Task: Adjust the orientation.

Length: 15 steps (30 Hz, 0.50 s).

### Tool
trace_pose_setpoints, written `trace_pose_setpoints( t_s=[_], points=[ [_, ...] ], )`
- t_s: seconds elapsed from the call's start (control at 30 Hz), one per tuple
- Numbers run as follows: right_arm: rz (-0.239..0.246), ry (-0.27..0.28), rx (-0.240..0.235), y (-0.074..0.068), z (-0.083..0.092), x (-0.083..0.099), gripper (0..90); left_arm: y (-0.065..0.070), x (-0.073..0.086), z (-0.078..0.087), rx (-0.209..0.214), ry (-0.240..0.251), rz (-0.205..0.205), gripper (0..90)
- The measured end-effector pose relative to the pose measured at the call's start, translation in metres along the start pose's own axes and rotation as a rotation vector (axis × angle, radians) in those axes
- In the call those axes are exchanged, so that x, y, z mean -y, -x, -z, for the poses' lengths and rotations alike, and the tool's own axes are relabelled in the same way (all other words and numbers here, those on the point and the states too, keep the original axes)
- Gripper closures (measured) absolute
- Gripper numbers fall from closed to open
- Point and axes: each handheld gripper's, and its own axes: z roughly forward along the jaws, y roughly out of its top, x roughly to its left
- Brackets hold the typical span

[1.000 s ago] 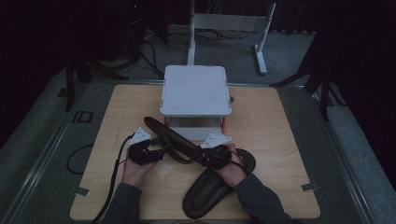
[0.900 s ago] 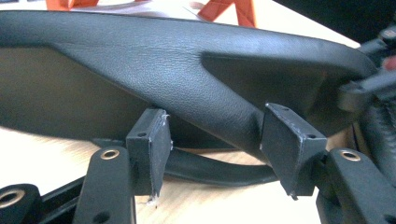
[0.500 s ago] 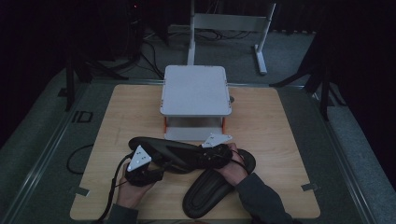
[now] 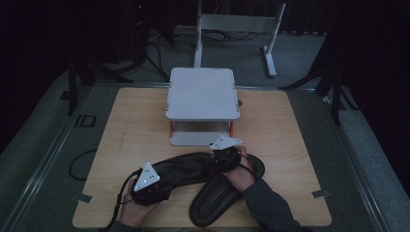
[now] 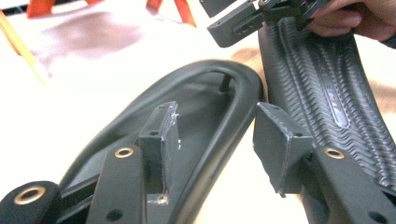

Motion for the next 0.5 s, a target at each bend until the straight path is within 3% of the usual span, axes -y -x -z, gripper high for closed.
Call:
trace_pose_setpoints(
  t_s=[0.3,0.5],
  points=[
    [0.016,0.017,0.018,0.005,0.019,0.0,39.3,0.009,-0.006,-0.002,-0.003,-0.007,-0.042,47.0],
    [0.006,0.004,0.055,0.018,0.034,0.011,39.4,0.018,-0.012,-0.005,0.0,0.0,-0.063,45.5]
  ],
)
